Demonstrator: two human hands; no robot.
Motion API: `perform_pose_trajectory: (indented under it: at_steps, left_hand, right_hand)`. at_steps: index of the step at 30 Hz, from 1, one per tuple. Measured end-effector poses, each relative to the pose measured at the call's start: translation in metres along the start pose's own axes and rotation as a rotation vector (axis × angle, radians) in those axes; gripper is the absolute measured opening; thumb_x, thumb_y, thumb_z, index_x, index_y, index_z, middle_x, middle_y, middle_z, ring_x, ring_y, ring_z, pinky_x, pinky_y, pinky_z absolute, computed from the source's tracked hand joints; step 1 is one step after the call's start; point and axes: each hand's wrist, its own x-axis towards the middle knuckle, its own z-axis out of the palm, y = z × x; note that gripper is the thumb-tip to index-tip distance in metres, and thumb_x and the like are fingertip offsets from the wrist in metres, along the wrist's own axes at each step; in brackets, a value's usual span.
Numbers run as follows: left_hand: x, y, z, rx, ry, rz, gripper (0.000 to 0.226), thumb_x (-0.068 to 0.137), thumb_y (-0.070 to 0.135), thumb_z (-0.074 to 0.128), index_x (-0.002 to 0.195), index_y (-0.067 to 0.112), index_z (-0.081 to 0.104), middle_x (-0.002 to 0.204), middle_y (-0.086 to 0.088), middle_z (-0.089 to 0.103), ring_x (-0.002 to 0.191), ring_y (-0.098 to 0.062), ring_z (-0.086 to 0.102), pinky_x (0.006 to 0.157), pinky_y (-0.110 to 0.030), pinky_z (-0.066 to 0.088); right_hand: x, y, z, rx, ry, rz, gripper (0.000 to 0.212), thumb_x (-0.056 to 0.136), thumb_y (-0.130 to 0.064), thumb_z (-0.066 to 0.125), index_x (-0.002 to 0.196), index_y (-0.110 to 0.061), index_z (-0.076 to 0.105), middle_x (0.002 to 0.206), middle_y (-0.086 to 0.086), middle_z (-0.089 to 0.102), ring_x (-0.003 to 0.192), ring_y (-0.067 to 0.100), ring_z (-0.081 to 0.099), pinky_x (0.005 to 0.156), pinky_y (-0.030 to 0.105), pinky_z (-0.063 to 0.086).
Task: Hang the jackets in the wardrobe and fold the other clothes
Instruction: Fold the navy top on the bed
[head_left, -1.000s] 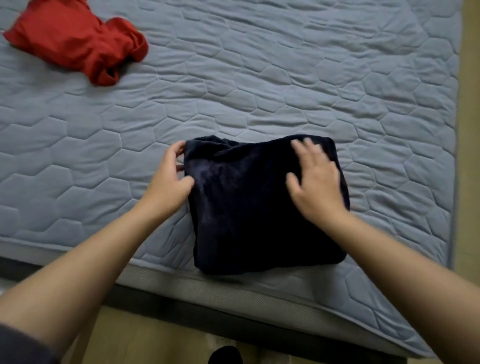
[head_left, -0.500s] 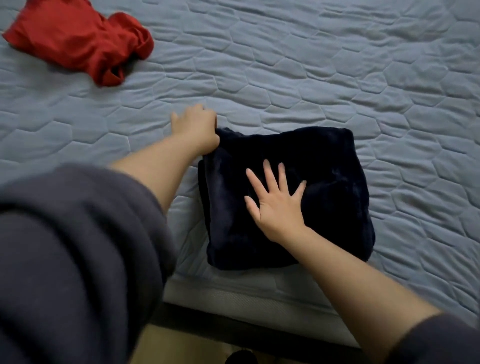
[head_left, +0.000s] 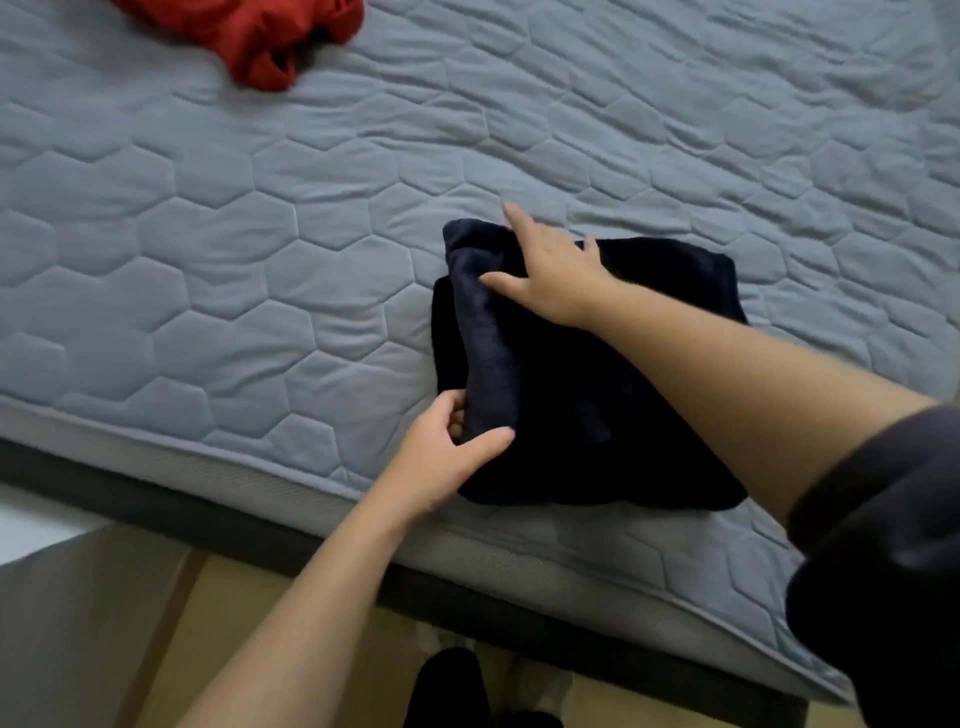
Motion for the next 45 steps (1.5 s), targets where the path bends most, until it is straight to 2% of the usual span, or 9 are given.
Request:
perform_pose_trajectory:
  at_steps: [4,7,12,16,21,28,33,39,45]
  left_hand:
    - [-0.011,-0.007,0.009,0.065,-0.05,-0.01,0.066,0.06,0.04,0.075,0.115,0.024,0.041,0.112,0.009,0.061,0.104,-0.006,0.06,0.092,-0.031,0.05]
    - [-0.021,-0.023,0.011,-0.014,-0.014,-0.001,0.066,0.064,0.032,0.069,0.12,0.026,0.036,0.11,0.01,0.064,0.101,-0.004,0.062,0.092,-0.036,0.052]
    - [-0.023,-0.04,0.021,0.064,-0.064,-0.004,0.094,0.053,0.054,0.075,0.134,0.035,0.031,0.123,0.021,0.05,0.116,0.001,0.049,0.096,-0.02,0.04]
    - [-0.028,-0.064,0.032,0.078,0.025,-0.051,0.083,0.049,0.058,0.076,0.124,0.046,0.042,0.112,0.028,0.057,0.109,0.004,0.054,0.092,-0.018,0.044]
    - [-0.039,-0.106,0.037,-0.102,0.327,-0.07,0.042,0.06,0.058,0.067,0.093,0.033,0.059,0.089,0.014,0.068,0.086,0.0,0.064,0.073,-0.022,0.05]
    - [-0.04,-0.101,0.052,0.113,0.482,-0.004,0.052,0.07,0.066,0.048,0.096,0.021,0.054,0.092,-0.002,0.062,0.091,-0.022,0.058,0.079,-0.039,0.05]
    - [-0.048,-0.06,0.06,0.041,0.522,-0.075,0.046,0.086,0.042,0.06,0.121,0.018,0.042,0.113,0.001,0.059,0.105,-0.016,0.058,0.08,-0.019,0.044]
    - [-0.023,0.003,0.078,0.87,0.655,0.375,0.068,0.08,0.024,0.043,0.147,0.02,0.028,0.157,-0.009,0.017,0.146,-0.027,0.011,0.116,-0.048,0.011]
    - [0.04,-0.049,0.079,1.229,0.5,0.113,0.069,0.087,0.054,0.032,0.15,0.034,0.012,0.158,-0.017,0.001,0.143,-0.044,0.004,0.113,-0.06,0.01]
  right_hand:
    - [0.017,-0.011,0.001,-0.066,-0.007,-0.138,0.041,0.088,-0.037,0.059,0.12,-0.012,0.054,0.122,0.013,0.053,0.115,0.031,0.05,0.091,0.039,0.037]
    - [0.008,-0.015,0.005,-0.046,0.028,-0.227,0.029,0.089,-0.03,0.055,0.114,-0.015,0.051,0.116,0.011,0.055,0.111,0.031,0.051,0.091,0.043,0.039]
    - [-0.017,-0.021,0.001,0.154,0.238,-0.294,0.015,0.09,-0.029,0.047,0.098,-0.018,0.04,0.07,-0.007,0.05,0.07,0.027,0.052,0.057,0.035,0.034]
    - [-0.011,-0.026,0.038,0.107,0.076,-0.25,0.022,0.089,-0.037,0.054,0.098,-0.02,0.044,0.083,0.001,0.057,0.082,0.03,0.057,0.066,0.037,0.04]
    - [0.029,-0.012,0.095,-0.163,0.247,-0.185,0.033,0.095,-0.04,0.045,0.107,-0.009,0.045,0.092,0.019,0.065,0.083,0.041,0.06,0.062,0.038,0.031]
    - [0.027,-0.007,0.104,-0.218,0.43,-0.174,0.038,0.096,-0.042,0.04,0.108,-0.006,0.048,0.09,0.018,0.066,0.078,0.043,0.061,0.059,0.038,0.028]
    - [-0.019,-0.012,0.072,-0.152,0.395,-0.258,0.048,0.093,-0.042,0.039,0.133,-0.015,0.045,0.134,0.007,0.05,0.124,0.027,0.046,0.1,0.041,0.028]
    - [-0.114,0.059,0.057,-0.269,0.35,-0.177,0.062,0.092,-0.049,0.031,0.15,-0.029,0.023,0.159,0.005,0.014,0.147,0.031,0.009,0.111,0.064,0.004]
    - [-0.109,0.137,0.101,-0.348,0.184,-0.029,0.064,0.088,-0.058,0.026,0.149,-0.038,0.021,0.16,0.001,0.01,0.147,0.032,0.005,0.103,0.074,0.007]
